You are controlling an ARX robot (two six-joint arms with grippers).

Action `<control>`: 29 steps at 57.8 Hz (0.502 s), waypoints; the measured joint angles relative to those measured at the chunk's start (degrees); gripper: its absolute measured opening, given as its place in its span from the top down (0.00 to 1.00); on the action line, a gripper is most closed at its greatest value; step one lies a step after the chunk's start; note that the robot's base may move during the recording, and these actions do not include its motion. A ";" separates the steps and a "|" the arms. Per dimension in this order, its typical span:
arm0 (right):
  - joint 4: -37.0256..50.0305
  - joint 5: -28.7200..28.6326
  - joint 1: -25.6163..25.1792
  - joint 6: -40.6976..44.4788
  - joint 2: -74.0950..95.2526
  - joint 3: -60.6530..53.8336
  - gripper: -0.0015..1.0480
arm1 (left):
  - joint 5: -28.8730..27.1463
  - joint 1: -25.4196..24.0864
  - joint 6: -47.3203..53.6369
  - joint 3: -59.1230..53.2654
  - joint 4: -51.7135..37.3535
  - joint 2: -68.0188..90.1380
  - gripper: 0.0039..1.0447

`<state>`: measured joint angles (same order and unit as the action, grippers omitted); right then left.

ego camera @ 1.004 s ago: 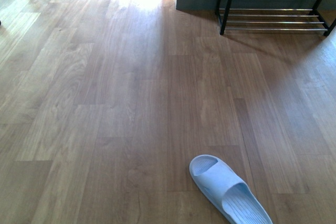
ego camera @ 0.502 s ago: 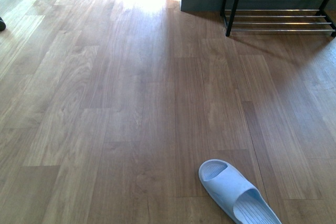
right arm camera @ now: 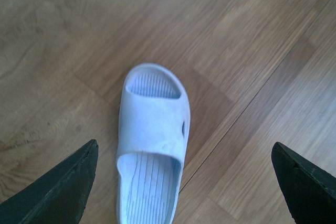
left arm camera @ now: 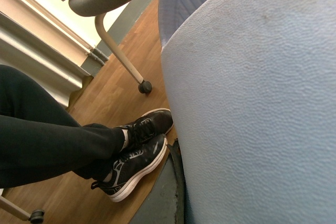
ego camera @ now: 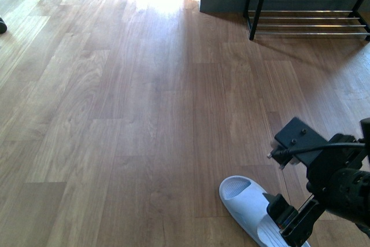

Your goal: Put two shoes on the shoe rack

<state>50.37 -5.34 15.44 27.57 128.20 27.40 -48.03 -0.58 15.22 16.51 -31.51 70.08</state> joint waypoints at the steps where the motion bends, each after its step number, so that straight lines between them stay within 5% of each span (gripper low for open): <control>1: 0.00 -0.04 -0.24 0.22 1.03 0.50 0.09 | 0.00 0.00 0.00 0.00 0.00 0.00 0.98; 29: 0.11 -0.35 -6.82 5.68 23.30 13.31 0.09 | 0.00 0.00 0.00 0.00 0.00 0.00 0.98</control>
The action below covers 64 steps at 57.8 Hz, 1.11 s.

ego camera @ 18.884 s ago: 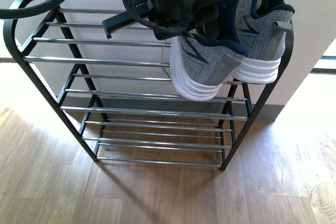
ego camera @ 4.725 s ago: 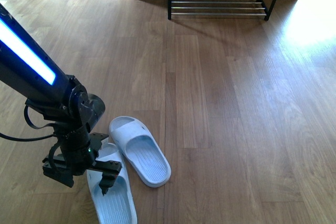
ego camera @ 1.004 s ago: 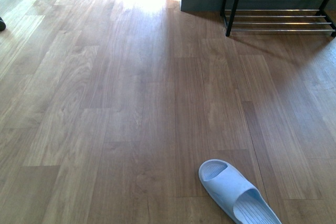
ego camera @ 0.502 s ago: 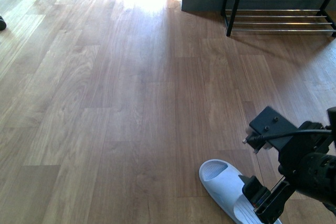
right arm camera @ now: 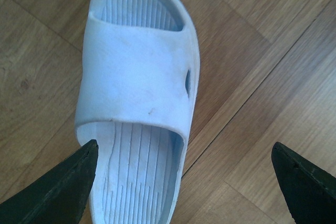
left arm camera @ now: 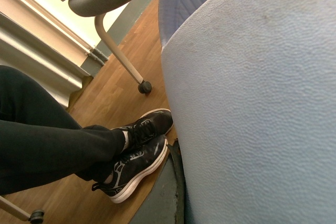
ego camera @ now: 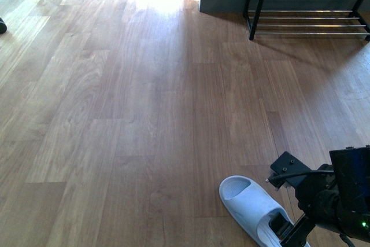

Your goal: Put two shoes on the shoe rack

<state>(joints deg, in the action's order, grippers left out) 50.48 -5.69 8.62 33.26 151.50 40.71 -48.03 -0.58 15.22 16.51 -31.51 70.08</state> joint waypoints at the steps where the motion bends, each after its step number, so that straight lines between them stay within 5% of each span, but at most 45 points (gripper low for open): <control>1: 0.13 0.09 -0.07 0.20 0.42 0.24 0.09 | 0.00 0.00 0.00 0.00 0.00 0.00 0.98; 42: -1.38 0.68 -3.23 3.56 13.70 15.28 0.09 | 0.00 0.00 0.00 0.00 0.00 0.00 0.98; 64: -2.75 -1.44 -1.27 -0.42 15.56 19.26 0.52 | 0.00 0.00 0.00 0.00 0.00 0.00 0.98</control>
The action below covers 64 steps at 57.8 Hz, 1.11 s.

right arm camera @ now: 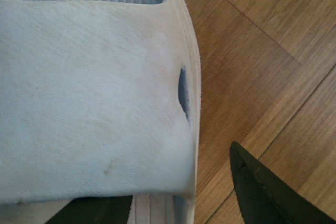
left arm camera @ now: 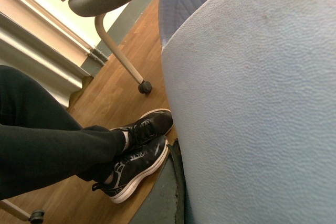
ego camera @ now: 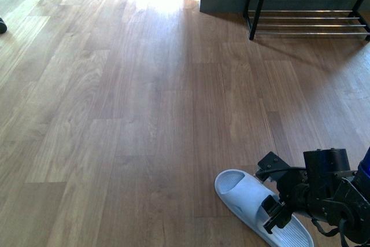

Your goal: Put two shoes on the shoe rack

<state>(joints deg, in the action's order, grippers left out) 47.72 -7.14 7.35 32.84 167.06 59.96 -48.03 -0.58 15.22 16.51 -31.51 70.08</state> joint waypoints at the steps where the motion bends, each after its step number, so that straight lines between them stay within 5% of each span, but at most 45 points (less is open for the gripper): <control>1: -0.09 -0.07 0.07 -0.09 0.09 0.11 0.54 | 0.00 0.00 0.02 0.00 0.00 0.00 0.98; 21: 2.27 1.40 0.59 -1.99 0.59 -0.44 0.99 | 0.00 0.00 0.02 0.00 0.00 0.00 0.98; 35: 8.00 2.01 1.14 -2.80 -11.02 -10.80 0.98 | 0.00 0.00 0.02 0.00 0.00 0.00 0.98; 43: 9.75 1.18 1.27 -2.67 -34.07 -23.02 0.98 | 0.00 0.00 0.00 0.00 0.00 0.00 0.98; 64: -6.80 -2.49 4.02 -4.20 -85.11 -40.35 0.98 | 0.00 0.00 0.00 0.00 0.00 0.00 0.98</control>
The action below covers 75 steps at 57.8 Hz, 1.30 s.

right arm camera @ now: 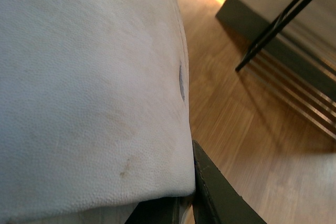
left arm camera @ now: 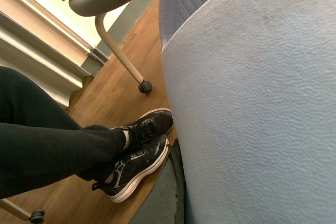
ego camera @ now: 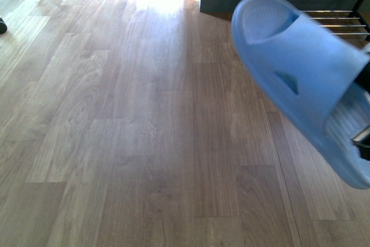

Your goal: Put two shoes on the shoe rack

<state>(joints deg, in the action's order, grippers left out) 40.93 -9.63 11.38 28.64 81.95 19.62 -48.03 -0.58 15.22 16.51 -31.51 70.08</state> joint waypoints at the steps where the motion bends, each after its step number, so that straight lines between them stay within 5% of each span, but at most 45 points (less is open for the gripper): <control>1: -0.79 -0.13 0.15 -0.07 -1.79 -0.39 0.98 | 0.00 0.00 0.00 0.00 0.00 0.00 0.98; 17: -20.26 -0.02 4.74 -2.34 -43.93 -6.93 0.98 | 0.00 0.00 0.00 0.00 0.00 0.00 0.98; 75: -20.50 0.26 4.81 -2.54 -44.48 -7.17 0.98 | 0.02 -0.11 0.02 -0.02 0.00 -0.02 0.98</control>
<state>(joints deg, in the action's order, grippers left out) 20.43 -9.37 16.19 26.11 37.47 12.45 -48.01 -0.69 15.25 16.49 -31.51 70.06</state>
